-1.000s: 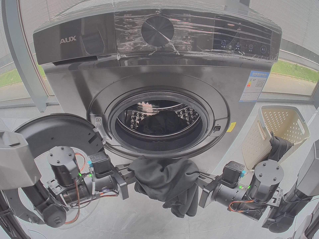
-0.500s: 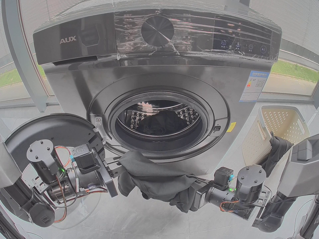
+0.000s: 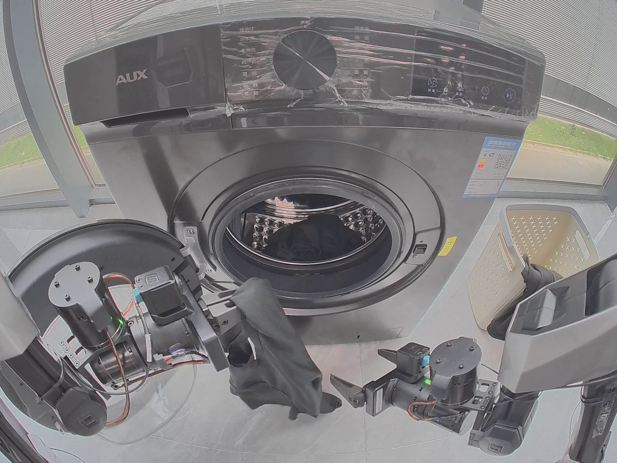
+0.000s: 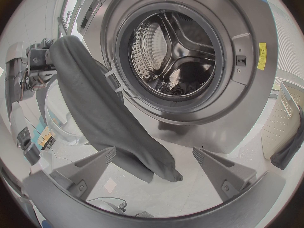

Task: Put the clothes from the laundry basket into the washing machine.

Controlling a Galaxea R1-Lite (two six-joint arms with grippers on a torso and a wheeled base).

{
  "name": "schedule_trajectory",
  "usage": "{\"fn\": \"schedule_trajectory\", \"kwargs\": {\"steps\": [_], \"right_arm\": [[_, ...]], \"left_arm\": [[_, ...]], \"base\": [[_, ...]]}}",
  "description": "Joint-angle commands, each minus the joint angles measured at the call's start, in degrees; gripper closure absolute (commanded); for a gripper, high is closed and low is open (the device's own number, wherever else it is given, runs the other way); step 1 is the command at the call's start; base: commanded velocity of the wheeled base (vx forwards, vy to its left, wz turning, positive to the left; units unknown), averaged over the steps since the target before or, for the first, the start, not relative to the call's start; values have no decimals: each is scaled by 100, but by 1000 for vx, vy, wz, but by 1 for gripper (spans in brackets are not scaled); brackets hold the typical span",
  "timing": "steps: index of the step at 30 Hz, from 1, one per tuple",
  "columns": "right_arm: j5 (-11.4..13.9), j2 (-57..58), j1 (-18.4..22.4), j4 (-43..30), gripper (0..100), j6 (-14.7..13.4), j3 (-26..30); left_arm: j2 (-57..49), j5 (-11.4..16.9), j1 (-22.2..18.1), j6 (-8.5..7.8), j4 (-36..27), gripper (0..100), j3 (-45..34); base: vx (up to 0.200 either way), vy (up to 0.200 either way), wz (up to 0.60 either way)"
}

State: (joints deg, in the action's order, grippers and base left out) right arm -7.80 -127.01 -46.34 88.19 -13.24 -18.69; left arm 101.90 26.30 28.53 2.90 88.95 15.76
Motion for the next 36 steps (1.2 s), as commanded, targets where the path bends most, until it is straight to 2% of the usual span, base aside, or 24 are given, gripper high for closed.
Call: {"fn": "schedule_trajectory", "kwargs": {"steps": [1,7,13,19,22,23,27,31,36], "right_arm": [[16,-245,-25,-3,0,14,41],[103,-386,-148,32,0,23,49],[385,-298,-552,58,0,-3,-161],[393,-306,-754,76,0,-47,-522],[393,-359,-754,76,0,-30,-654],[402,-386,-736,67,0,14,-847],[411,-535,-675,58,0,85,-1216],[534,-684,-640,-38,0,120,-1568],[473,-1203,-385,-241,0,463,-2069]], "left_arm": [[49,-81,13,44,17,100,120],[234,-380,39,44,17,100,226],[559,-722,21,35,17,100,375],[787,-916,4,26,17,100,516],[823,-1004,4,26,17,100,577],[823,-1065,4,26,17,100,612],[823,-1065,13,35,17,100,639],[823,-1074,13,44,25,100,647],[805,-1074,30,44,17,100,674]], "base": [[0,0,0],[0,0,0],[0,0,0],[0,0,0],[0,0,0],[0,0,0],[0,0,0],[0,0,0],[0,0,0]]}}
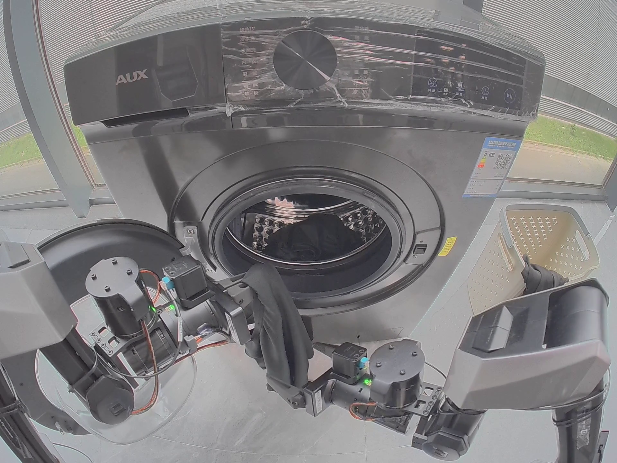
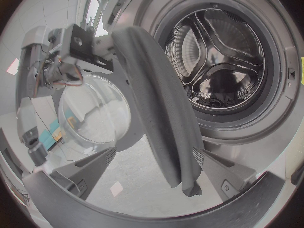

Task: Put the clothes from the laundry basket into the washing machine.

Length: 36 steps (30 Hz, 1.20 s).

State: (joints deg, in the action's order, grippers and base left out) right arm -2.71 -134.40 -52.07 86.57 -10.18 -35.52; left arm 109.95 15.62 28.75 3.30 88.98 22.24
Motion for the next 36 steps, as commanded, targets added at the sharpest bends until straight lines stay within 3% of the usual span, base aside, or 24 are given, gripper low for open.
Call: {"fn": "schedule_trajectory", "kwargs": {"steps": [1,3,7,13,17,27,36], "right_arm": [[-63,-543,214,-105,0,201,-508],[-195,-675,241,-149,0,236,-754],[-705,-719,250,-430,0,253,-1255],[-828,-772,250,-509,0,244,-1405],[-1092,-842,417,-509,0,192,-1370],[-1109,-51,988,-492,0,157,-579],[-1118,54,1533,-500,0,165,-508]], "left_arm": [[0,-6,17,4,14,100,18],[-17,-6,17,12,14,100,18],[-17,-6,17,12,14,100,18],[-26,-85,35,12,14,100,18],[-26,-111,17,21,14,100,18],[18,-120,-27,12,14,100,18],[-26,-120,-36,30,14,100,-9]], "base": [[0,0,0],[0,0,0],[0,0,0],[0,0,0],[0,0,0],[0,0,0],[0,0,0]]}}
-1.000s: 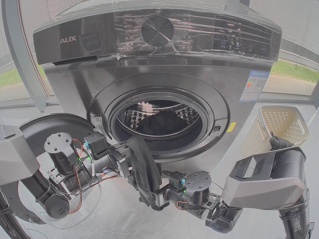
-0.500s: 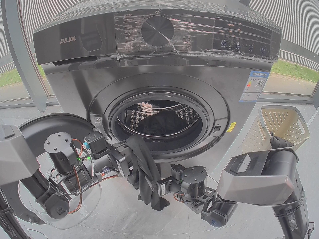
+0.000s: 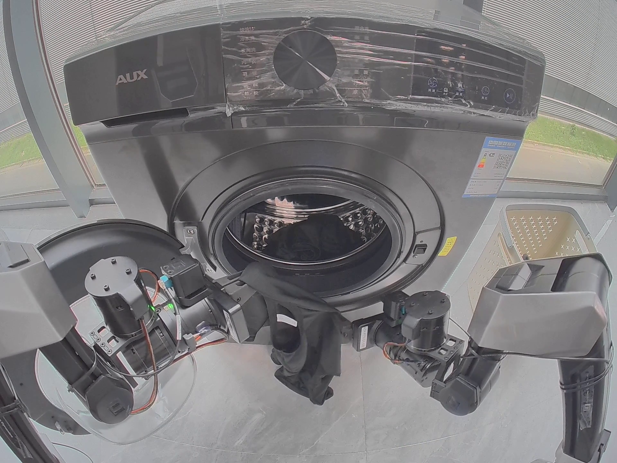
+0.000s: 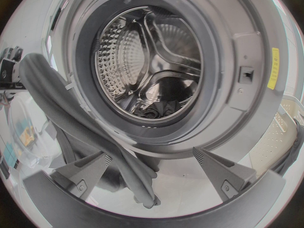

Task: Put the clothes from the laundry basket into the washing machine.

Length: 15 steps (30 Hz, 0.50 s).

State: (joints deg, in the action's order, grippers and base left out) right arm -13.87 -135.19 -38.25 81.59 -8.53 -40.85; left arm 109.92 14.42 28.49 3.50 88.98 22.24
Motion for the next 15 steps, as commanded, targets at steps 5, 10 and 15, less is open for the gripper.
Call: {"fn": "schedule_trajectory", "kwargs": {"steps": [5,10,15], "right_arm": [[-19,292,-33,6,0,1,244],[394,793,-736,94,0,10,1413],[1343,889,-1211,454,0,10,2151]], "left_arm": [[3,-10,-10,10,14,100,9],[20,-106,-54,2,5,100,44],[82,-185,-54,10,5,100,123]], "base": [[0,0,0],[0,0,0],[0,0,0]]}}
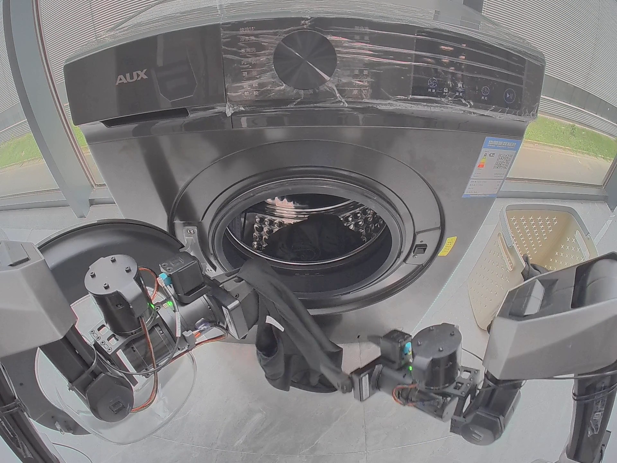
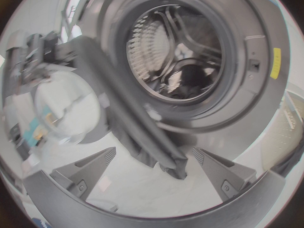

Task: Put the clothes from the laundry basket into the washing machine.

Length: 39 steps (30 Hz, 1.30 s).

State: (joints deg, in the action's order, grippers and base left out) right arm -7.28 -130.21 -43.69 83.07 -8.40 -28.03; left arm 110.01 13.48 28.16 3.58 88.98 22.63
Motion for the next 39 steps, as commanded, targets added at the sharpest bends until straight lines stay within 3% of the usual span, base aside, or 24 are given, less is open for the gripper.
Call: {"fn": "schedule_trajectory", "kwargs": {"steps": [1,8,12,15,21,27,33,39], "right_arm": [[763,382,-720,377,0,-13,834],[974,74,-913,535,0,-39,52],[974,-75,-1089,315,0,-522,-546],[948,-101,-1089,69,0,-681,-827],[570,-593,-913,-713,0,-681,-1847],[165,-1033,-623,-871,0,-408,-2163],[-81,-1209,-562,-924,0,-347,-2647],[-107,-1341,-588,-941,0,-347,-2998]], "left_arm": [[82,-91,-21,2,5,100,84],[82,-100,-21,55,5,100,84],[109,-197,-21,63,5,100,146],[109,-206,-21,63,5,100,146],[100,-214,-30,99,5,100,163],[91,-214,-39,99,5,100,198],[82,-214,-39,99,5,100,198],[91,-214,-39,99,5,100,190]], "base": [[0,0,0],[0,0,0],[0,0,0],[0,0,0],[0,0,0],[0,0,0],[0,0,0],[0,0,0]]}}
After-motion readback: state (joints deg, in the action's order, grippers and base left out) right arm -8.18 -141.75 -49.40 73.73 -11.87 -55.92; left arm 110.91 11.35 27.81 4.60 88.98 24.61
